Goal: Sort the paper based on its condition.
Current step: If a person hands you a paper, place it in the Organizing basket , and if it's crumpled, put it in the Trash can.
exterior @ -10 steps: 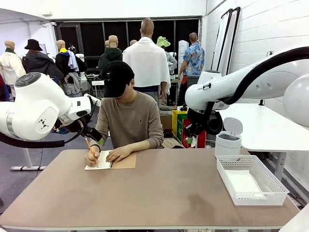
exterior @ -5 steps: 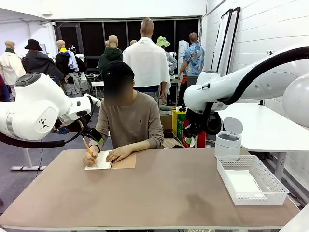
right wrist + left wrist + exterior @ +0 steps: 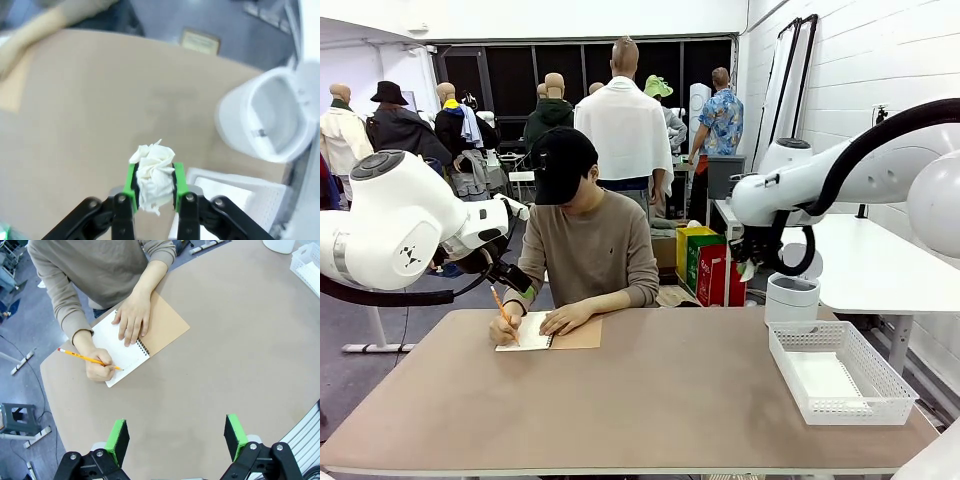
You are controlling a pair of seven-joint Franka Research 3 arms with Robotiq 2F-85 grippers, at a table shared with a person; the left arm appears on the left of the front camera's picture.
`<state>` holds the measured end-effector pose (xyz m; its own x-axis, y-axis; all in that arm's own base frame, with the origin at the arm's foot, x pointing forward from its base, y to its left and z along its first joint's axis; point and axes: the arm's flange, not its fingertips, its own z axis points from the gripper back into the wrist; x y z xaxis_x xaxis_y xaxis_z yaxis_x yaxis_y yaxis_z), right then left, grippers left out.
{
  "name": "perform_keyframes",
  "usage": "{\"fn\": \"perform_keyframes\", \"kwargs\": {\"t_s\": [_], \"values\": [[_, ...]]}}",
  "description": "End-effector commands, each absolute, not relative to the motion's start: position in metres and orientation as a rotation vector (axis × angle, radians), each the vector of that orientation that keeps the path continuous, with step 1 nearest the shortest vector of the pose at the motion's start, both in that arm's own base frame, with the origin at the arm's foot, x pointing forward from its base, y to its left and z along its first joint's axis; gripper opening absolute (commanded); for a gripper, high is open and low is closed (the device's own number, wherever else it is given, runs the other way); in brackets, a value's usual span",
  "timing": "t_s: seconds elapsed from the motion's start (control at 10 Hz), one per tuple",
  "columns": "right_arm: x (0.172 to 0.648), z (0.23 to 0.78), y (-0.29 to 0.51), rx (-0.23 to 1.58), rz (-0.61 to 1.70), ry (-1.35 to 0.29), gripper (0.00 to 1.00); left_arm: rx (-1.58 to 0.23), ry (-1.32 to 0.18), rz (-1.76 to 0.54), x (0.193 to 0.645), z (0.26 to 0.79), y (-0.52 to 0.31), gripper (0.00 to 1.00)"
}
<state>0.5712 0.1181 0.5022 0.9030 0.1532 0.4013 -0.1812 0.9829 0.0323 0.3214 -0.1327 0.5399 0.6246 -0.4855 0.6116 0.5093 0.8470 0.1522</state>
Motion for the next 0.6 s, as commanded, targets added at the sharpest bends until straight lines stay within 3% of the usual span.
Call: {"fn": "perform_keyframes", "kwargs": {"t_s": [0.0,0.5], "values": [[0.581,0.49,0.104,-0.038,-0.044,-0.453,0.33,-0.04,-0.69,-0.569,0.321,0.539,-0.132,1.0],[0.614,0.481,0.041,-0.078,-0.314,-0.472,0.33,-0.04,-0.69,-0.569,0.321,0.539,-0.132,1.0]]}}
